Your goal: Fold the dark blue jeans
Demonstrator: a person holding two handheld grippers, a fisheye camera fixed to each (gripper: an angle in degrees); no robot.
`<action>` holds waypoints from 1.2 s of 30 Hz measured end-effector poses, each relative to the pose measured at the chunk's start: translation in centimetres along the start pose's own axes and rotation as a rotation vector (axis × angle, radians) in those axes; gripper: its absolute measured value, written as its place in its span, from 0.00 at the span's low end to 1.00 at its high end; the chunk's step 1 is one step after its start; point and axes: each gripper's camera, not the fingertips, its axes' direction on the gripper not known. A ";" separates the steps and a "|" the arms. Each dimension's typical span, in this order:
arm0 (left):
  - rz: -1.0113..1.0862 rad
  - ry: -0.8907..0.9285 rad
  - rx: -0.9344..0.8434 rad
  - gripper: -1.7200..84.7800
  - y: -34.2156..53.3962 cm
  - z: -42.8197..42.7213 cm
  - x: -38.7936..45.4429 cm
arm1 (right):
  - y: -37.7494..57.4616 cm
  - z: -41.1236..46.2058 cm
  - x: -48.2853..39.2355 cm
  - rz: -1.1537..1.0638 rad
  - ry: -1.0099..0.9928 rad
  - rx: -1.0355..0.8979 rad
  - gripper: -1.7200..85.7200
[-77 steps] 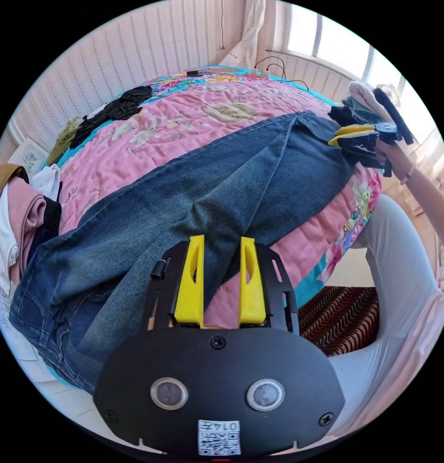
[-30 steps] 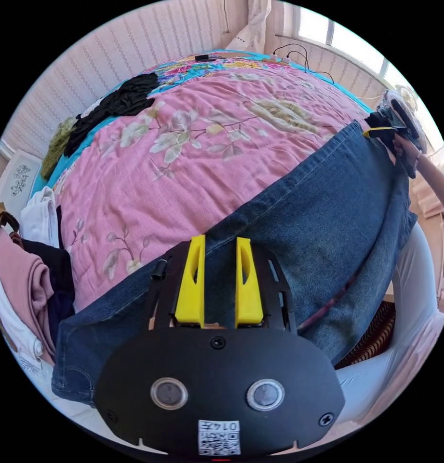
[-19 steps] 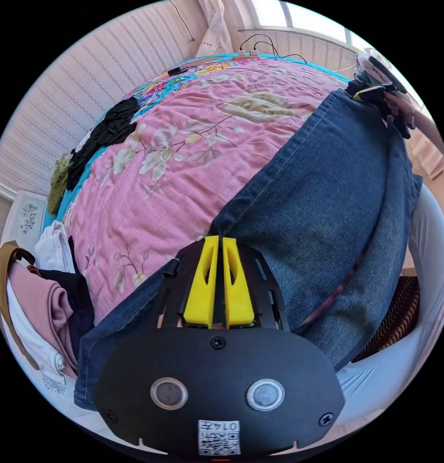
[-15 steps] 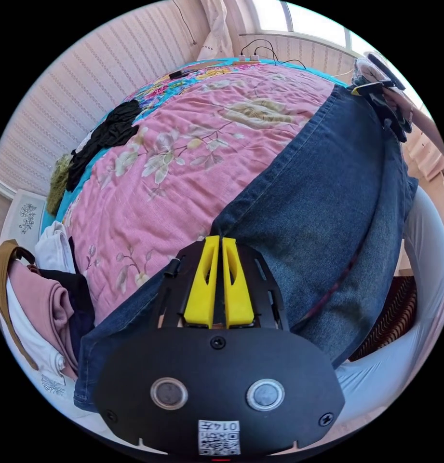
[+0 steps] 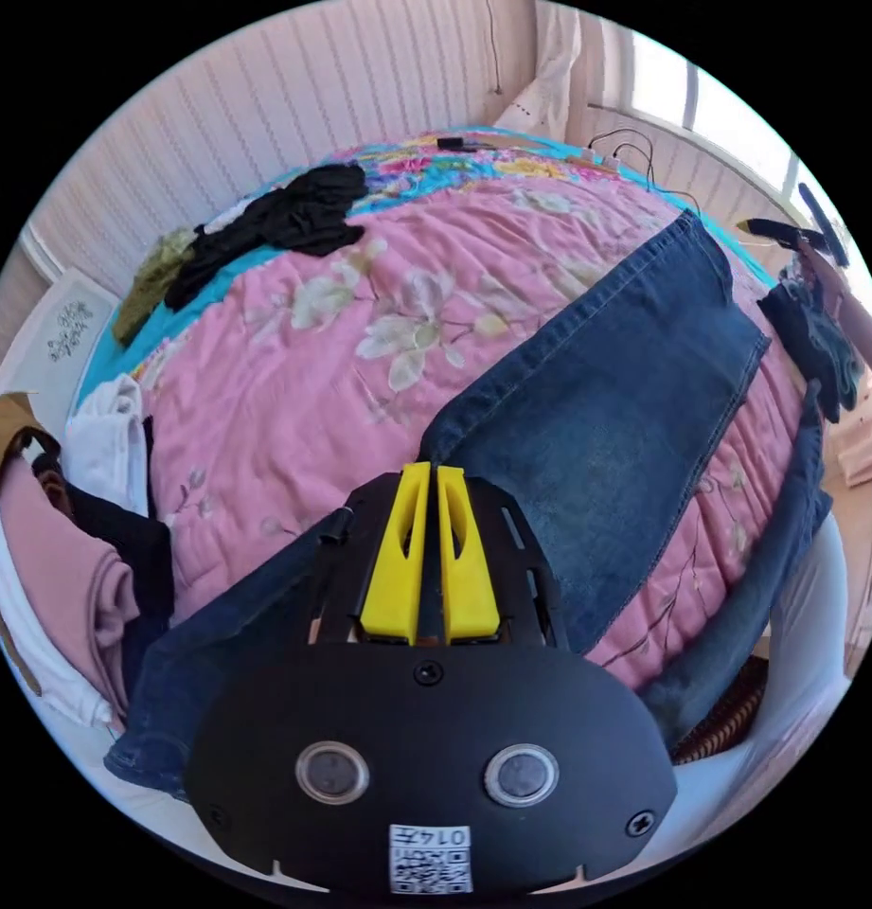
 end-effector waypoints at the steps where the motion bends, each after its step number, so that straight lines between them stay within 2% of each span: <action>1: -0.002 -0.014 0.002 0.01 0.2 0.7 0.2 | 0.4 0.2 0.0 0.006 -0.025 -0.006 0.03; 3: 0.001 -0.046 0.017 0.01 0.3 1.0 0.5 | 2.5 0.7 -0.5 -0.057 -0.098 -0.050 0.07; 5: 0.025 -0.028 0.017 0.02 0.4 0.4 0.2 | 4.8 0.1 -1.3 -0.156 -0.078 -0.081 0.09; 10: 0.173 0.019 0.256 0.02 5.4 -7.0 2.3 | 13.1 -5.0 -0.9 -0.270 -0.042 -0.104 0.10; 14: 0.279 0.054 0.279 0.05 12.0 -9.0 7.2 | 20.5 -8.2 2.5 -0.121 -0.092 -0.101 0.10; 18: 0.256 0.114 0.188 0.09 16.2 -6.1 12.2 | 25.8 -8.4 5.8 0.072 -0.154 -0.086 0.12; 21: 0.241 0.161 0.119 0.11 17.0 -3.1 15.1 | 26.8 -8.0 8.0 0.190 -0.229 -0.056 0.16; 23: 0.258 0.080 0.082 0.11 16.8 -1.4 16.5 | 26.3 -7.7 9.0 0.227 -0.257 -0.026 0.17; 25: 0.242 0.069 0.043 0.11 16.2 -0.5 16.8 | 25.8 -7.1 10.1 0.278 -0.265 0.010 0.17; 27: 0.178 0.116 -0.009 0.10 15.5 0.0 16.4 | 25.9 -4.7 11.6 0.374 -0.316 -0.035 0.14; 30: 0.182 0.144 0.005 0.04 15.9 0.2 16.5 | 27.1 -3.6 13.1 0.417 -0.286 -0.065 0.08; 32: 0.183 0.147 0.014 0.02 16.1 0.0 16.6 | 27.5 -4.1 14.1 0.424 -0.335 -0.074 0.05; 34: 0.193 0.138 0.041 0.01 16.4 -0.7 16.7 | 27.4 -5.8 14.5 0.374 -0.359 -0.050 0.04; 36: 0.203 0.123 0.090 0.01 16.9 -2.3 16.6 | 26.5 -9.6 14.0 0.256 -0.434 0.052 0.03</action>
